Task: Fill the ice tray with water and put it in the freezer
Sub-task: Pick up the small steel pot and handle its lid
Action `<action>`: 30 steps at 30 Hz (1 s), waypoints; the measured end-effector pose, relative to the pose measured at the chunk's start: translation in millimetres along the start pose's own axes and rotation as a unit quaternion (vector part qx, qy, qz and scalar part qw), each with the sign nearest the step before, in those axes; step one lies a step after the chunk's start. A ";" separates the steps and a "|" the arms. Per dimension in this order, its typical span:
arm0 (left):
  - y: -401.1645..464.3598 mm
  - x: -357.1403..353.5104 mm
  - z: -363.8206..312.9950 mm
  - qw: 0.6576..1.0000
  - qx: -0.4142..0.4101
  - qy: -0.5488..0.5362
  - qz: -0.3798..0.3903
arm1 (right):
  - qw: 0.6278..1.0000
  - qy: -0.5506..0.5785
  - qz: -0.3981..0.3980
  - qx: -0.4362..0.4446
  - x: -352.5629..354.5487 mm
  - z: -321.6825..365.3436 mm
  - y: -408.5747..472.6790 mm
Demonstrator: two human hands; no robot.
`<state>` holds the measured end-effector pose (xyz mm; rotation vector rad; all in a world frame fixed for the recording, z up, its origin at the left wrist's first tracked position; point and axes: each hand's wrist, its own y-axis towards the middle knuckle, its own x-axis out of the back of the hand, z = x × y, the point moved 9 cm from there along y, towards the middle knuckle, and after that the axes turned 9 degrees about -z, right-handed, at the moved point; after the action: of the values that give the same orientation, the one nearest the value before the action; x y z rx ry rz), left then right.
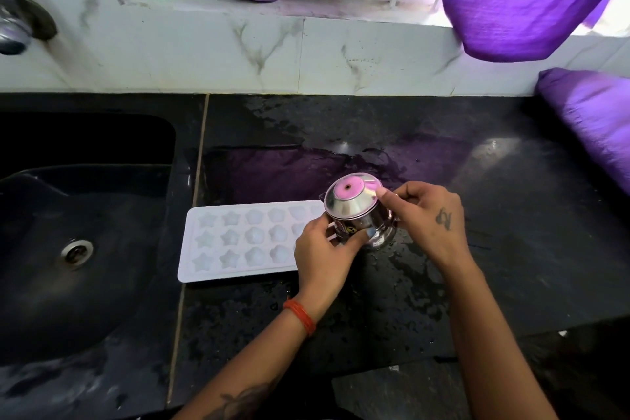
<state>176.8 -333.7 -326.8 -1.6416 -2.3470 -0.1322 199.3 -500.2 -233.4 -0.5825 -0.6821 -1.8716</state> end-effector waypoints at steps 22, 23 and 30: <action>-7.3 122.0 45.7 0.982 0.074 -0.106 -0.138 | 0.980 -0.044 0.131 0.146 -97.6 106.2 -49.5; -7.9 123.9 47.6 0.980 0.079 -0.115 -0.139 | 0.977 -0.055 0.135 0.154 -101.5 109.2 -51.1; -6.4 128.9 55.3 0.975 0.096 -0.154 -0.131 | 0.967 -0.104 0.137 0.188 -111.8 124.8 -56.4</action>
<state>120.3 -206.3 -344.0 -1.3371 -2.6990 0.3122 199.0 -323.5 -228.3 -0.5944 -1.0130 -1.3891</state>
